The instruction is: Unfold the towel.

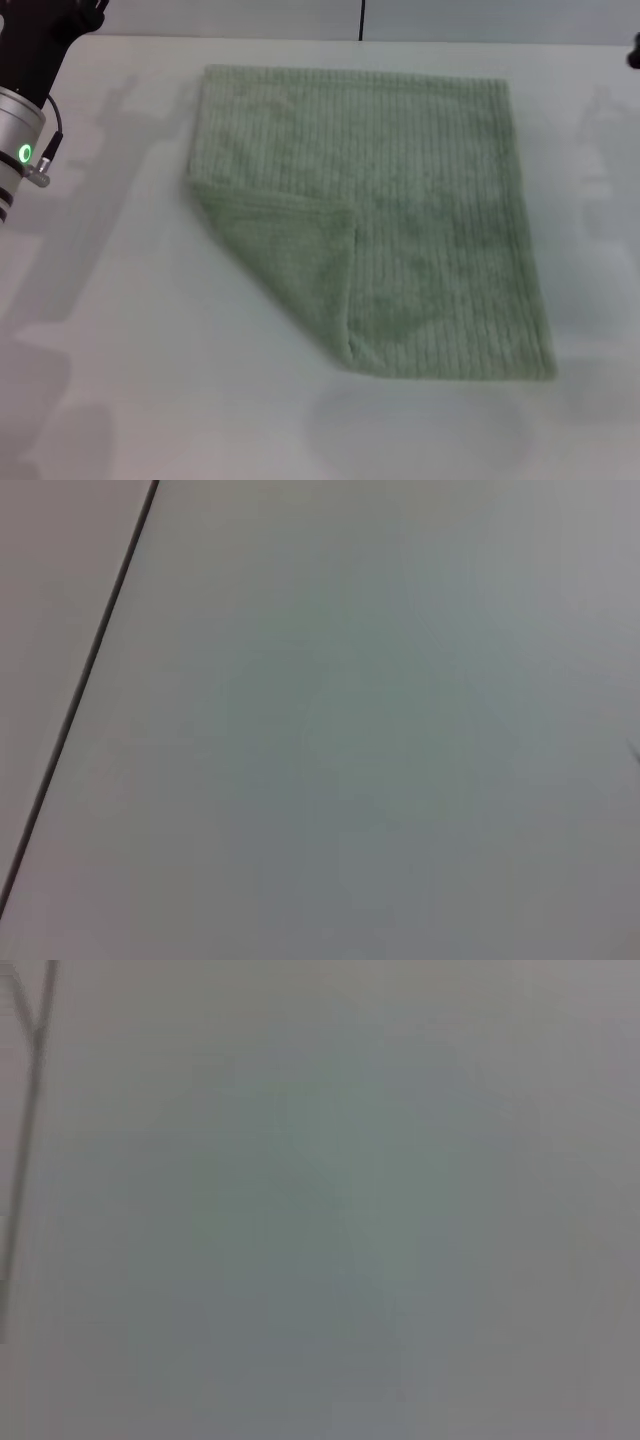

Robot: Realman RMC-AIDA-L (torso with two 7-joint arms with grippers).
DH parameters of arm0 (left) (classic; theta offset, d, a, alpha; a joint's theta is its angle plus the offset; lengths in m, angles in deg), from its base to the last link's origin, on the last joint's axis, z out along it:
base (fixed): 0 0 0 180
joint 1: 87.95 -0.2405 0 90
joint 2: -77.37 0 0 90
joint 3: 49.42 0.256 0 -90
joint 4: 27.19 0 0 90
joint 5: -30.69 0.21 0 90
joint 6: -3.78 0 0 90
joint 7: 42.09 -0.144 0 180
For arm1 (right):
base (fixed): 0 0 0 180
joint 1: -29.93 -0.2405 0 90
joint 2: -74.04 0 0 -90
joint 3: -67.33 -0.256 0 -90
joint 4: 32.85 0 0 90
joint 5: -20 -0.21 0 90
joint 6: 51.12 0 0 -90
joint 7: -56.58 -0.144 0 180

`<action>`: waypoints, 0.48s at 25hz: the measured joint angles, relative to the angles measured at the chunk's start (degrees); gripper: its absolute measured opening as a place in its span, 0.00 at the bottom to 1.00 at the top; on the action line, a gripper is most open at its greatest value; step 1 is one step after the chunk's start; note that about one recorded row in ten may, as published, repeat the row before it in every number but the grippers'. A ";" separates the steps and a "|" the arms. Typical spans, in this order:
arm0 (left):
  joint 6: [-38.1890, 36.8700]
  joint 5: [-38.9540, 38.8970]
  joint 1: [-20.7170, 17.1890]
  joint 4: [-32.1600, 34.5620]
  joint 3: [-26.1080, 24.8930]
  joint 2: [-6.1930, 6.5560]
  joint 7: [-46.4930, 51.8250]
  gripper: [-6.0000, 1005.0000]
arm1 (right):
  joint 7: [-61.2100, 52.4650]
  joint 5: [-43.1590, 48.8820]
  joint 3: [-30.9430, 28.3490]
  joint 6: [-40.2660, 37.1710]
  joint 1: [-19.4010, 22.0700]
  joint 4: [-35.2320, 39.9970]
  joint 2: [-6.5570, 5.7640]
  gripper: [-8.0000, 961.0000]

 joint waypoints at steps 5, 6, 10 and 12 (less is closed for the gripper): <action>-0.16 -0.22 -0.05 -0.01 0.00 0.01 0.00 0.79 | -0.02 3.17 -0.31 -11.82 0.88 6.82 -1.32 0.09; -0.24 -0.21 -0.05 -0.06 0.00 0.04 0.00 0.79 | -0.02 3.17 -0.31 -11.82 0.88 6.82 -1.32 0.09; -0.41 -0.14 0.02 -0.19 0.00 0.15 0.00 0.79 | 0.16 3.57 -1.96 -19.89 1.03 10.88 -1.63 0.07; -0.41 -0.10 0.06 -0.21 0.00 0.15 0.00 0.79 | 0.28 3.61 -3.36 -24.47 1.16 13.01 -1.83 0.07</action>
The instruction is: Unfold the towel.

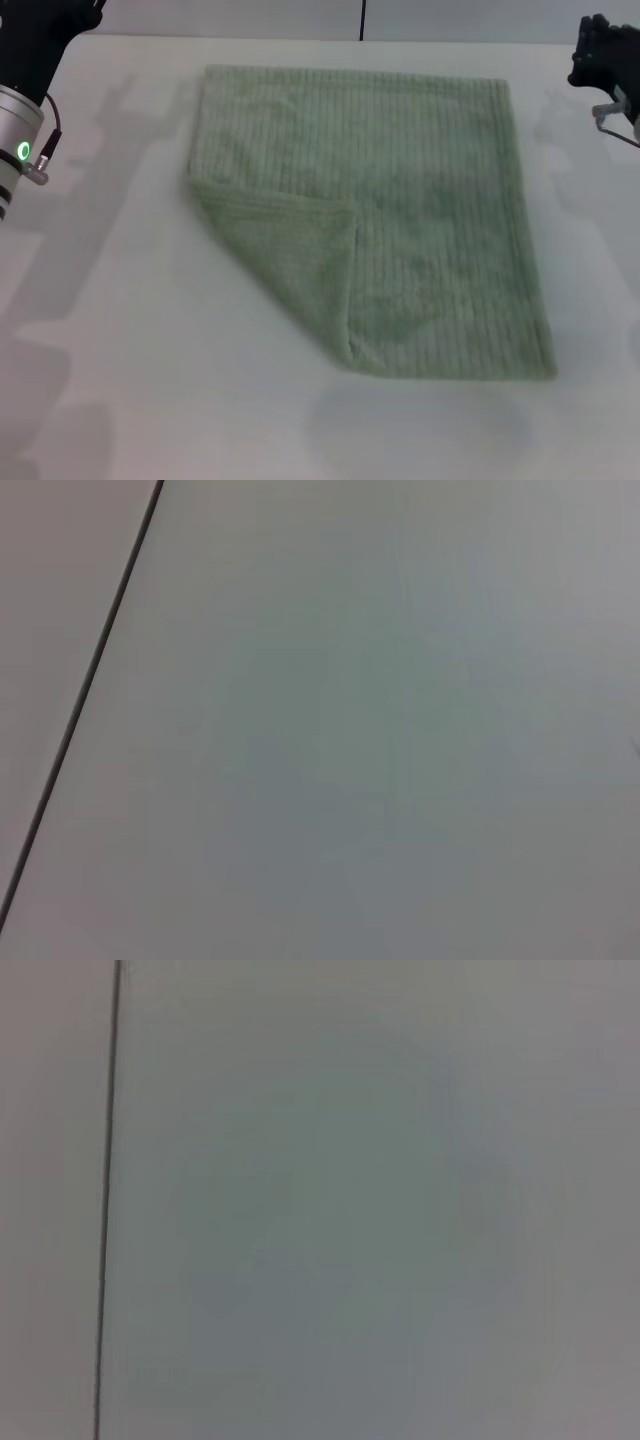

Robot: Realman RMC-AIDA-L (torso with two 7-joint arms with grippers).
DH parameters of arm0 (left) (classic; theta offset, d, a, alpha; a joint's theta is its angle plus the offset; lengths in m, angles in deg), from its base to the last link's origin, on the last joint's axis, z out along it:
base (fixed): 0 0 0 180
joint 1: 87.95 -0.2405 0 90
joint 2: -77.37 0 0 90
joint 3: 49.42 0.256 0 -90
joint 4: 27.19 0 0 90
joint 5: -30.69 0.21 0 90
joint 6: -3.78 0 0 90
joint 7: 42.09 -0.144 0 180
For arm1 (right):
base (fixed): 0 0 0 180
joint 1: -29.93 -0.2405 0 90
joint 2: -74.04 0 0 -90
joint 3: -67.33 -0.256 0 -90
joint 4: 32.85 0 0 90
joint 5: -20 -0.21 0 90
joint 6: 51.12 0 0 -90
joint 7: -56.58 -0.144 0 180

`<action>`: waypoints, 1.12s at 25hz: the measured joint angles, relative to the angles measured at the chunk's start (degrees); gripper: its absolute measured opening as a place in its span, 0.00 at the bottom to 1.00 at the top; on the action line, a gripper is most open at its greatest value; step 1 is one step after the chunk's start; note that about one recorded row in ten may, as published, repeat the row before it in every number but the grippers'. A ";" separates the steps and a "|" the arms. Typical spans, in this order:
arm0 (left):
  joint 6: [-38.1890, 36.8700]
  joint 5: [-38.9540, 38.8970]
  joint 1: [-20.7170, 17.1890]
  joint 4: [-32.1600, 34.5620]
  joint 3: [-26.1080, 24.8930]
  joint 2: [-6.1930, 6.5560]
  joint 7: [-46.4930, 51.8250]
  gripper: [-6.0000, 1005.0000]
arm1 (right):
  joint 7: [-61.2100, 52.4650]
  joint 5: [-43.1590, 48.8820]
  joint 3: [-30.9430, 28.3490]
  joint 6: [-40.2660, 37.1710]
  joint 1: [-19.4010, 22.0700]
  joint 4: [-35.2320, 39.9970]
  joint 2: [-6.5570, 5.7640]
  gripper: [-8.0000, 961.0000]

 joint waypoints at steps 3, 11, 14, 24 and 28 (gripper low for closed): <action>-0.03 0.11 0.13 0.00 0.00 0.07 0.00 0.79 | 1.25 0.03 -3.68 -9.49 0.92 5.19 -0.20 0.07; -0.59 0.12 0.34 -0.33 0.00 0.19 0.00 0.79 | 11.74 0.06 -16.25 -29.04 3.56 17.36 3.19 0.07; -0.63 0.12 0.38 -0.34 0.00 0.20 0.00 0.79 | 13.57 0.06 -19.27 -34.66 3.63 20.00 3.81 0.07; -0.72 0.08 0.44 -0.40 0.00 0.20 0.00 0.79 | 13.91 2.25 -30.48 -59.61 -0.36 27.54 3.77 0.07; -0.73 -0.14 0.44 -0.44 0.00 0.20 0.00 0.79 | 13.49 5.21 -35.44 -71.24 -3.90 29.40 3.72 0.07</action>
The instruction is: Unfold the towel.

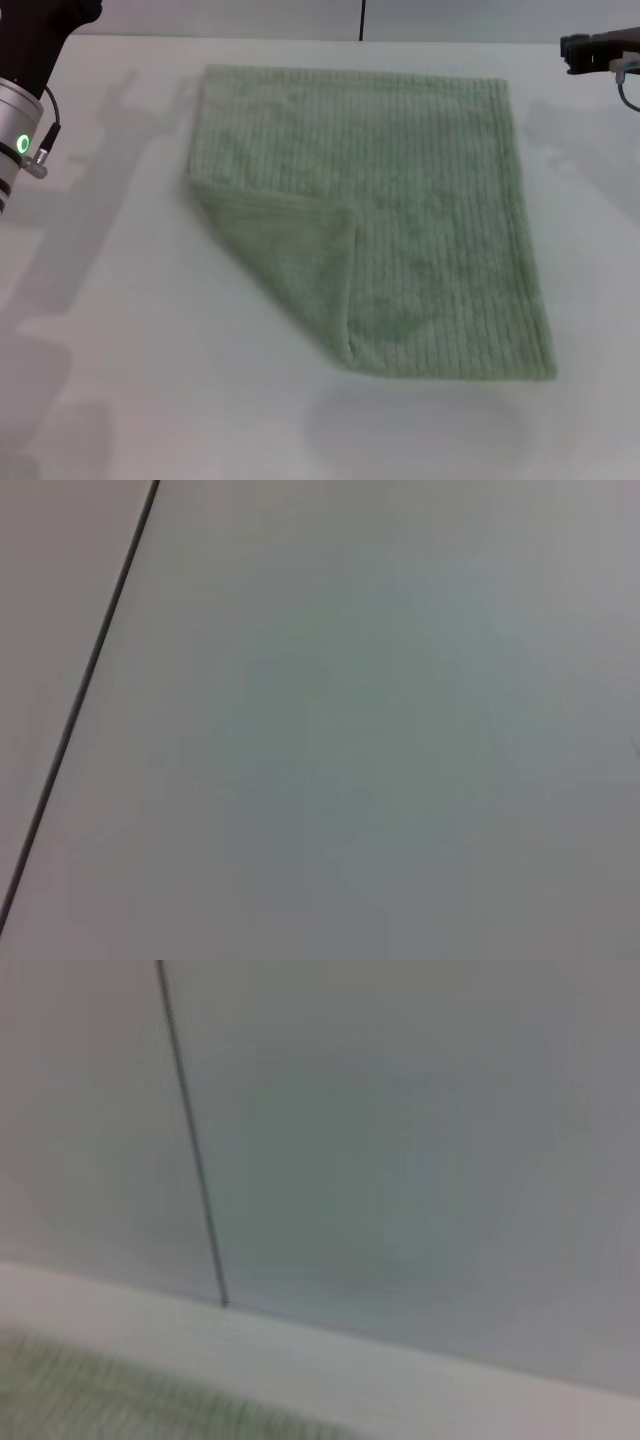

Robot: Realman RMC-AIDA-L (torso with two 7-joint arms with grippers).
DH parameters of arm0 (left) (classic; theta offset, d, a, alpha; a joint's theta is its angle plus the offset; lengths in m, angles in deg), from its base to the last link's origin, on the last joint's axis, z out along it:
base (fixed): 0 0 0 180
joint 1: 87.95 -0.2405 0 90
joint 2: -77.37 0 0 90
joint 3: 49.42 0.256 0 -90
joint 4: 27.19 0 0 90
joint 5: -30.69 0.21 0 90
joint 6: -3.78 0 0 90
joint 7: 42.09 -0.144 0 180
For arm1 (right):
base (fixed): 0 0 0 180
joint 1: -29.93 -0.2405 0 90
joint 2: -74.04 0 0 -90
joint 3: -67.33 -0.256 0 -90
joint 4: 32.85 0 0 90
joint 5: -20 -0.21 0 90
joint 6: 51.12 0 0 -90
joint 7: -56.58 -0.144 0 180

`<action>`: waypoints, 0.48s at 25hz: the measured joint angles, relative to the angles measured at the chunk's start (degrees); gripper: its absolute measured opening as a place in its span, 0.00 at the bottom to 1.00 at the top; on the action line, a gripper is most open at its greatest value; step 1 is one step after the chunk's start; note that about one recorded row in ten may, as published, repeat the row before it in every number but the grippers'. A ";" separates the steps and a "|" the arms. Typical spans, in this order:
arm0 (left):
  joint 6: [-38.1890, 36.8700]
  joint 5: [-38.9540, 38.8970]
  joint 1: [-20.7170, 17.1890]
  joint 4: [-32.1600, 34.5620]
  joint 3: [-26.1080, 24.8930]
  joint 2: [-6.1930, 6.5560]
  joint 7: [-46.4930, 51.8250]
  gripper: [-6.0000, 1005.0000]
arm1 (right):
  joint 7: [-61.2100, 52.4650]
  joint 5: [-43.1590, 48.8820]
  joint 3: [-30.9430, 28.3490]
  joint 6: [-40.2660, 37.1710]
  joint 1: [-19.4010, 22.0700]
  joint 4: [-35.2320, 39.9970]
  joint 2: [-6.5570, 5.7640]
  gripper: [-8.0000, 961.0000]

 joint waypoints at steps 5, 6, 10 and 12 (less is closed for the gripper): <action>0.00 -0.24 -0.07 -0.04 0.00 -0.07 0.00 0.79 | -0.22 3.28 -2.90 -6.83 -2.72 -0.02 -0.12 0.07; 0.00 -0.24 -0.08 -0.07 0.00 -0.07 0.00 0.79 | -0.26 4.10 -3.30 -7.90 -3.25 -0.12 -0.11 0.07; 0.00 -0.27 -0.09 -0.09 0.00 -0.17 0.00 0.79 | -0.36 6.19 -4.77 -12.74 -5.63 -0.79 -0.42 0.07; 0.00 -0.27 -0.09 -0.09 0.00 -0.18 0.00 0.79 | -0.36 7.00 -5.57 -15.03 -6.75 -1.00 -0.65 0.07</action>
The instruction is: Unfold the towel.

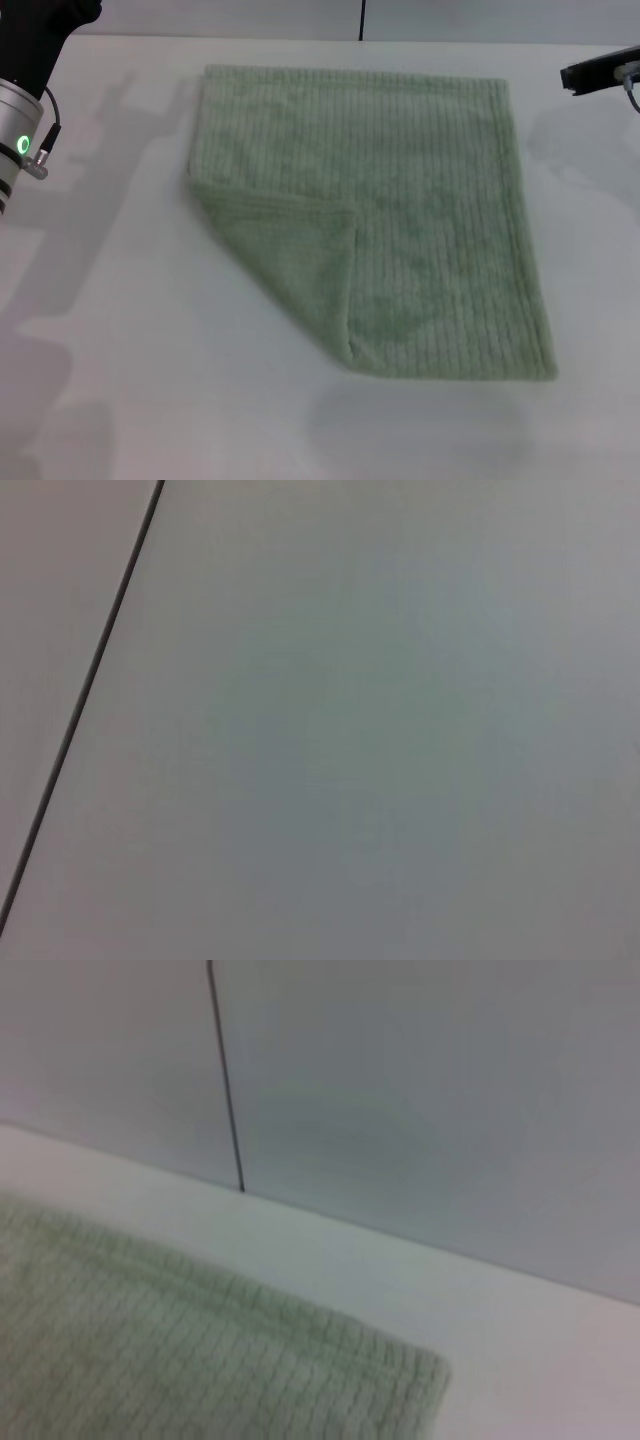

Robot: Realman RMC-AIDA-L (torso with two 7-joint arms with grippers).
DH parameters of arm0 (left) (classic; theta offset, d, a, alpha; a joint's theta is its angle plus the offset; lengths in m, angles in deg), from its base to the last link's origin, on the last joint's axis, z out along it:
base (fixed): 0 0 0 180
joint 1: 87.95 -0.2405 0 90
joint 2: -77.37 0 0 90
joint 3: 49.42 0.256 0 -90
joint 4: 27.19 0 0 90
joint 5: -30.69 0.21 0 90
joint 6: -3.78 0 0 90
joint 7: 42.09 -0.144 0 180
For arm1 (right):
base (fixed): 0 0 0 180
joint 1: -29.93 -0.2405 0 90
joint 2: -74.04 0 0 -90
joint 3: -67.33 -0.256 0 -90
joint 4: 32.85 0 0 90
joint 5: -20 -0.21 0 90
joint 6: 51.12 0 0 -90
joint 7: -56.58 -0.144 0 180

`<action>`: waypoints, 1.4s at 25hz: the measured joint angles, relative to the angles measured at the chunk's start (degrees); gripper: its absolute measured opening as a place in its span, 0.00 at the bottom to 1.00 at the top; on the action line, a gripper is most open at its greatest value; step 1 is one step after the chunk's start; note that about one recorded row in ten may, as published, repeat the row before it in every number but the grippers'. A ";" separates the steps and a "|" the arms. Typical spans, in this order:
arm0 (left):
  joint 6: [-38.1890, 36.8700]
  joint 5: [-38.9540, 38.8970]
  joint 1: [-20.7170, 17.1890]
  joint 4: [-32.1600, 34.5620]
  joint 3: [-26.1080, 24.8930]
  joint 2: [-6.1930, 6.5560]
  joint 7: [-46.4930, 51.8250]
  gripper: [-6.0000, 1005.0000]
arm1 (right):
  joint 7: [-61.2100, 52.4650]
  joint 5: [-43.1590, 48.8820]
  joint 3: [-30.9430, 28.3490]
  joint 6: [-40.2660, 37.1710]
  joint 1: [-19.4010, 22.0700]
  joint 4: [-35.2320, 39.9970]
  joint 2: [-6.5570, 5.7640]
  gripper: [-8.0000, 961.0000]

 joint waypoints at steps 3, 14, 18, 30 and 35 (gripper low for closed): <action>0.00 0.00 0.00 0.00 0.00 -0.01 0.00 0.79 | 0.06 0.72 -0.76 -2.99 -1.64 -0.40 -0.39 0.07; -0.40 0.00 0.14 0.00 0.00 -0.09 0.00 0.79 | 1.81 1.39 -3.82 -7.40 -9.09 -11.27 -1.83 0.07; -0.56 0.00 0.27 0.00 0.00 -0.11 0.00 0.79 | 3.17 1.36 -5.42 -7.24 -11.64 -15.74 -2.23 0.07; -0.79 0.27 1.02 0.01 0.00 -0.18 0.77 0.79 | 3.50 1.25 -6.96 -6.21 -16.35 -25.33 -3.92 0.07; -0.79 0.36 1.13 0.01 0.00 -0.18 0.79 0.79 | 3.78 1.20 -7.29 -6.17 -18.29 -28.81 -4.17 0.07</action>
